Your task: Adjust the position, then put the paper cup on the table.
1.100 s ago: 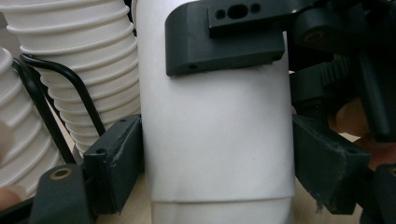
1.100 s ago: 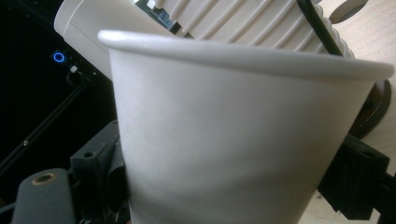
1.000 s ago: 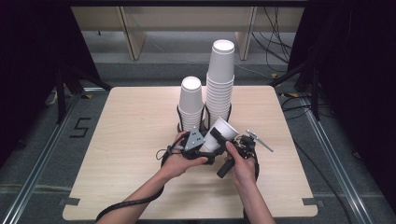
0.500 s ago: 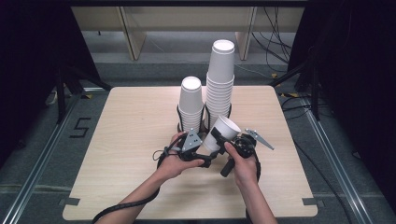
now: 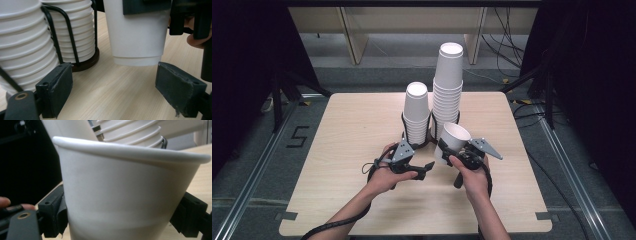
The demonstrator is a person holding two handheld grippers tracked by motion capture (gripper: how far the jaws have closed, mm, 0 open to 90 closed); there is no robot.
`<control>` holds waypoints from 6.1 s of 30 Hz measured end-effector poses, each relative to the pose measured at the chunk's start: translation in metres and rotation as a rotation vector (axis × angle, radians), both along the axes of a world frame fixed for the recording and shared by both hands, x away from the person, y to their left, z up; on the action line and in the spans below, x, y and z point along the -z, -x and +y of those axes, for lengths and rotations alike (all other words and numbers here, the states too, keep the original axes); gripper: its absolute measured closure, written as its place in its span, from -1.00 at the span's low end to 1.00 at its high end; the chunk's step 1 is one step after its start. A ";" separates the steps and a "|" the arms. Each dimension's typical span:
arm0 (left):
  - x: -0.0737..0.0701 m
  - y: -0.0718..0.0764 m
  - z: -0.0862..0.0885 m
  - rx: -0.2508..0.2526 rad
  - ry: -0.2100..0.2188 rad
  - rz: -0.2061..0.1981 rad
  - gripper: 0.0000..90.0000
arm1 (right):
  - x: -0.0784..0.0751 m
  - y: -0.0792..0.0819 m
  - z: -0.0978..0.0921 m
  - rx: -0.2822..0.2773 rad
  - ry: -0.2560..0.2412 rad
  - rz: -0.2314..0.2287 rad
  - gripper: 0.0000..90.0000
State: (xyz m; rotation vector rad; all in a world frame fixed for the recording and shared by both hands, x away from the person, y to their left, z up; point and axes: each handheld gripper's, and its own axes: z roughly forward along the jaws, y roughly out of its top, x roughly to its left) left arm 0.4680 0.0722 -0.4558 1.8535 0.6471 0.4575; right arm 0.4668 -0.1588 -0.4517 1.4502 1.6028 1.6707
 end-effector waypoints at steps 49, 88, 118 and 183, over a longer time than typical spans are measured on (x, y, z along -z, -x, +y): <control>-0.040 -0.001 0.024 0.036 0.040 0.104 -0.72 | 0.034 0.017 0.029 -0.198 0.443 -0.218 -0.65; -0.044 -0.002 0.020 0.048 0.049 0.116 -0.71 | 0.039 0.023 0.035 -0.202 0.458 -0.225 -0.65; -0.045 -0.002 0.008 0.092 0.014 0.147 -0.90 | 0.037 0.023 0.046 -0.240 0.478 -0.256 -0.65; -0.033 -0.010 -0.004 0.116 -0.041 0.150 -0.81 | 0.030 0.027 0.057 -0.274 0.489 -0.265 -0.74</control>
